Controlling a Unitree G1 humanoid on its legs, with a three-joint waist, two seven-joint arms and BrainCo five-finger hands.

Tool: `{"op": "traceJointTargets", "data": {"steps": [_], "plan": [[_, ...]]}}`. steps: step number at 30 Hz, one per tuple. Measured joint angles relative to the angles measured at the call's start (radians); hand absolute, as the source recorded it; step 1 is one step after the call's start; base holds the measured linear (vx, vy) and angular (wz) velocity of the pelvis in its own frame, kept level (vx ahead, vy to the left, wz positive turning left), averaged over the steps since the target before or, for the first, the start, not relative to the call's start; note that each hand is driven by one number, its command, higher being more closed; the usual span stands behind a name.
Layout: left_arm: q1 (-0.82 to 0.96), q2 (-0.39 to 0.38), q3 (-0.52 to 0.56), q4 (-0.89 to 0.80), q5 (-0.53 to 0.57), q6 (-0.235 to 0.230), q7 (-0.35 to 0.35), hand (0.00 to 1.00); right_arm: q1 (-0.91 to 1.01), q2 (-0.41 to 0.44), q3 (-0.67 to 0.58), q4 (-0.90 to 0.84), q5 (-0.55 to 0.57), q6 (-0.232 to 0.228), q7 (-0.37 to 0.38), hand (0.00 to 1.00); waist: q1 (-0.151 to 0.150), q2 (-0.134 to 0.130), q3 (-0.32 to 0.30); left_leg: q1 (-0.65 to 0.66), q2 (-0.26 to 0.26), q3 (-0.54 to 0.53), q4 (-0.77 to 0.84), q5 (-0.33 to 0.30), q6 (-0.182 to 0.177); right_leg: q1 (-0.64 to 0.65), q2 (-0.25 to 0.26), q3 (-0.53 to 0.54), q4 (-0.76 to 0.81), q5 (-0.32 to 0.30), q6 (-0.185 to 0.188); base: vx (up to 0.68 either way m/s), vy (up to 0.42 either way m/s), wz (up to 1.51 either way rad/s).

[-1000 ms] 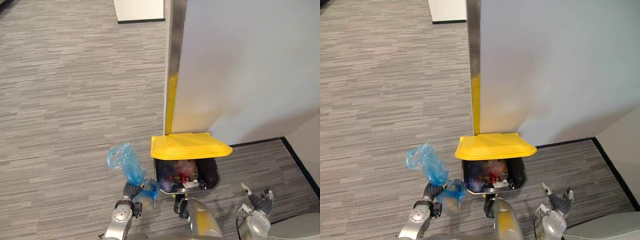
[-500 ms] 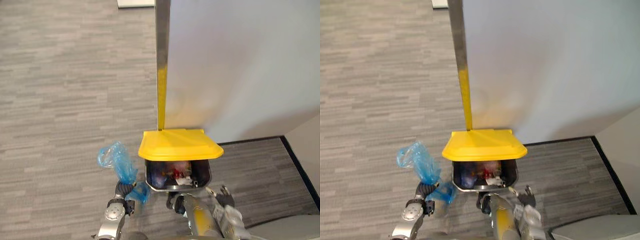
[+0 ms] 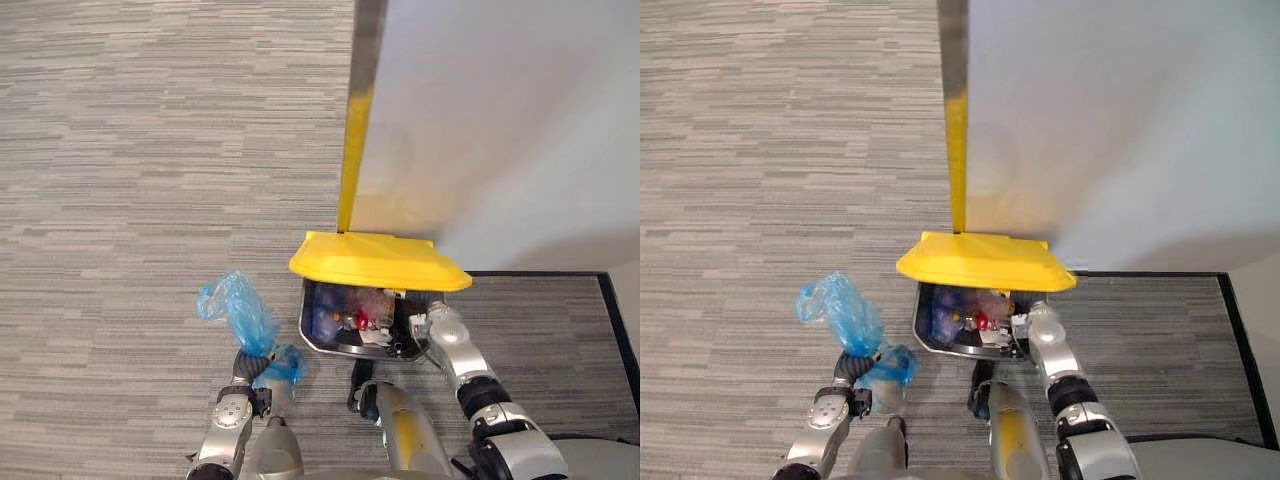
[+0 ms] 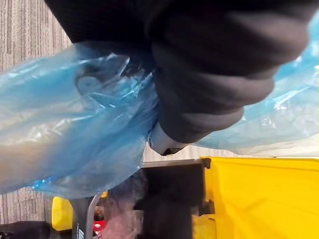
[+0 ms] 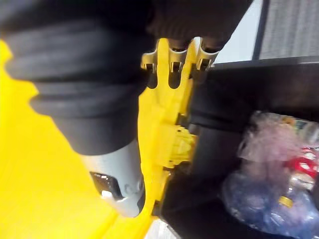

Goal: Gather rubbish on tea table into small bin, then transfer packed bag to large trash can.

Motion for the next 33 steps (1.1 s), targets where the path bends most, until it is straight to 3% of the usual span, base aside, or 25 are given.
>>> {"op": "traceJointTargets", "data": {"steps": [6,17,22,33], "plan": [[0.007,0.040,-0.010,-0.019,-0.015,-0.001,-0.001,1.00,-0.010,-0.022,-0.008,-0.002,0.027,0.000,-0.011,0.00,0.006,-0.003,0.003,-0.040,-0.016,-0.019,0.014,0.012,0.010,0.001,-0.022,-0.022,-0.030,0.012,0.024,-0.03,0.026,0.19],[0.010,0.054,-0.038,-0.067,-0.030,-0.004,-0.005,1.00,-0.117,-0.092,-0.016,-0.006,0.038,0.006,-0.019,0.00,0.007,-0.018,0.011,-0.033,-0.016,-0.011,0.021,0.014,0.007,0.024,-0.025,-0.033,-0.031,0.023,0.015,0.02,0.005,0.06],[0.010,0.060,-0.055,-0.109,-0.066,-0.005,-0.007,1.00,-0.138,-0.134,0.000,-0.007,0.038,0.006,-0.016,0.00,0.023,-0.025,0.014,-0.028,-0.015,-0.006,0.021,0.014,0.007,0.027,-0.021,-0.026,-0.030,0.025,0.015,0.01,-0.005,-0.02],[0.000,0.094,-0.151,-0.307,-0.133,-0.026,-0.051,1.00,-0.176,-0.234,0.113,-0.047,0.035,0.006,0.065,0.00,0.021,-0.026,0.014,-0.002,-0.012,-0.001,0.018,0.013,0.008,0.046,-0.015,-0.018,-0.030,0.023,0.017,0.00,-0.003,-0.02]]}}
